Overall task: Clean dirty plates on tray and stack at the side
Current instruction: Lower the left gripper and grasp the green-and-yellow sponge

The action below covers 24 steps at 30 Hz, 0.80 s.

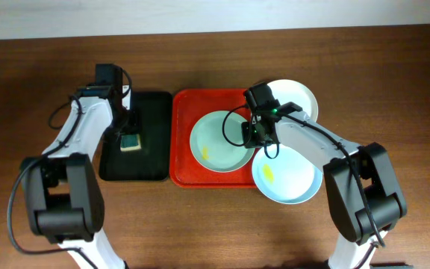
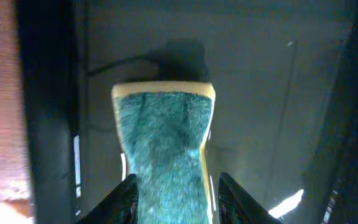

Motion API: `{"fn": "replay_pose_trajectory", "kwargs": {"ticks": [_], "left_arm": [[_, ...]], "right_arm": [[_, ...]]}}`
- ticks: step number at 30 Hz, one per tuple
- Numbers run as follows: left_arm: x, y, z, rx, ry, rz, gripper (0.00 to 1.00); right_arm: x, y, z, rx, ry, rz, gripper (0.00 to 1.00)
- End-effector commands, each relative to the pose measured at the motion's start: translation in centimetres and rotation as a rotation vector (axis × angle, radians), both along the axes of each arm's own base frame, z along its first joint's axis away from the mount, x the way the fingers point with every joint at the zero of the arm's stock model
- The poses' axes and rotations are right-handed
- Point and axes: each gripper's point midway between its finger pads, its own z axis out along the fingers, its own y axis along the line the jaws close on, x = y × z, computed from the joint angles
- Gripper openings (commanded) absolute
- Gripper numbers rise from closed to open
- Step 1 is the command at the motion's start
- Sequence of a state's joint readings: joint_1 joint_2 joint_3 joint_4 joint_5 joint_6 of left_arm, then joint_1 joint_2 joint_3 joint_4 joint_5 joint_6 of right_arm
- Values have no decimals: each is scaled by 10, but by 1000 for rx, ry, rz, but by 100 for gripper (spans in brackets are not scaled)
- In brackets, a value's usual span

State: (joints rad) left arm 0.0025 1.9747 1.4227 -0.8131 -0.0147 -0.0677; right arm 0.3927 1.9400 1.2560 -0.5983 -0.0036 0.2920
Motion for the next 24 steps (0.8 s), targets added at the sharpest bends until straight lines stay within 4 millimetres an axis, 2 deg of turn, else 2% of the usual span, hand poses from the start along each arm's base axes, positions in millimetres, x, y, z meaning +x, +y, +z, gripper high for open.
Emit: {"fn": "replay_pose_trajectory", "kwargs": {"ticks": [1, 10, 16, 24], "left_arm": [[-1, 1, -15, -15, 22, -9, 40], [1, 11, -15, -50, 14, 23, 39], [0, 8, -16, -82, 17, 22, 38], [-6, 7, -32, -84, 62, 25, 34]], "right_arm": [[-3, -1, 5, -13, -7, -1, 4], [-3, -1, 5, -13, -7, -1, 4], [-3, -1, 5, -13, -7, -1, 4], [-3, -1, 5, -13, -7, -1, 4]]}}
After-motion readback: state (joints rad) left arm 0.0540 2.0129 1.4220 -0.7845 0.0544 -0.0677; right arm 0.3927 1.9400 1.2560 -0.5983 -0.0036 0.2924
